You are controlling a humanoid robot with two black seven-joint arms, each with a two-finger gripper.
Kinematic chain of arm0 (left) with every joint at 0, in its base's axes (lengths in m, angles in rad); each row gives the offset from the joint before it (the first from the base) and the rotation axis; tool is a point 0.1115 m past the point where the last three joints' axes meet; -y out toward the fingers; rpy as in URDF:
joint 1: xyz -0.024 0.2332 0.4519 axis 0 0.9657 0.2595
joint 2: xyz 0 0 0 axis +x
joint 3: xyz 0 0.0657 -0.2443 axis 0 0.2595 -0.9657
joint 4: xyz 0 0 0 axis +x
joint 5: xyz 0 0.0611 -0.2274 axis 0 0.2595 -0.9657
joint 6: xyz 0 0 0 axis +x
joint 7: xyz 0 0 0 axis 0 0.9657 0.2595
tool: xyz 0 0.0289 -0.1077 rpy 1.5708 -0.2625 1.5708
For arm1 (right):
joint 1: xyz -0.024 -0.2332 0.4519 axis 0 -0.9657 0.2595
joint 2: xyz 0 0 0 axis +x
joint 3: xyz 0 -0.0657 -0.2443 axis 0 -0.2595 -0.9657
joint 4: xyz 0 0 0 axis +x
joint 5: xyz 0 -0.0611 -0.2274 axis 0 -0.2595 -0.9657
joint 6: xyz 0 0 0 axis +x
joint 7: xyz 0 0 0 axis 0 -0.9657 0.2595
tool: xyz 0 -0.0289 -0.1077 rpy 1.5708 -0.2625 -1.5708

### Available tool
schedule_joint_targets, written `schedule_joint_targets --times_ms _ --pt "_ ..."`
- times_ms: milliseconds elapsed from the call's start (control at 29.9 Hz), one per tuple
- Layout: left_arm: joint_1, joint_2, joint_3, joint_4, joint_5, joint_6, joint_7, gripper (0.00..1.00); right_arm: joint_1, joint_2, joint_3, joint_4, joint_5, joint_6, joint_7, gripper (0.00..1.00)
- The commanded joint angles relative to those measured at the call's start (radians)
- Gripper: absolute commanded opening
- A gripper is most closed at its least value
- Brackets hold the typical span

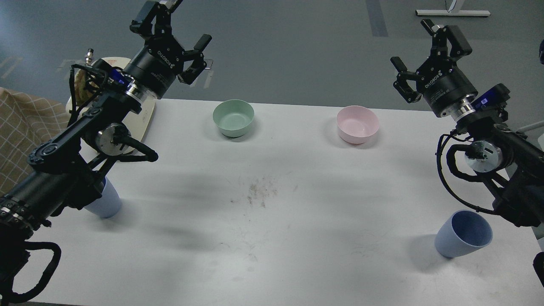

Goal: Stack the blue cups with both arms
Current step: 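Lower the left gripper toward the blue cup nearest the left arm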

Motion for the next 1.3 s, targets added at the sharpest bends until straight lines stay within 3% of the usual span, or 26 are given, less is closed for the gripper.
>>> schedule_joint_targets --times_ms 0,134,334,434,468,735,1003,1270 --pt "0.0 0.101 0.004 -0.083 0.029 0.017 -0.001 0.98 0.0 -0.003 0.001 0.002 0.0 0.0 0.0 1.0" --pt "0.008 0.198 0.017 -0.138 0.06 0.016 -0.003 0.98 -0.002 -0.003 -0.001 0.002 0.0 0.0 0.0 1.0" --pt "0.035 0.44 0.082 -0.279 0.208 0.01 -0.011 0.98 -0.002 -0.003 -0.001 0.003 0.0 0.0 0.0 1.0" --pt "0.078 0.563 0.08 -0.358 0.378 0.007 -0.029 0.98 -0.003 -0.003 -0.001 0.006 0.0 -0.002 0.0 1.0" --pt "0.093 0.604 0.082 -0.387 0.441 0.007 -0.053 0.98 -0.003 -0.003 -0.001 0.009 0.0 -0.002 0.0 1.0" --pt "0.202 0.775 0.083 -0.459 0.71 0.034 -0.061 0.98 -0.005 -0.003 -0.001 0.009 0.0 -0.003 0.0 1.0" --pt "0.31 0.873 0.155 -0.451 0.985 0.223 -0.061 0.98 -0.023 -0.015 -0.001 0.031 0.0 -0.006 0.0 1.0" --pt "0.313 0.946 0.41 -0.427 0.998 0.373 -0.061 0.98 -0.028 -0.015 0.001 0.031 -0.002 -0.006 0.0 1.0"
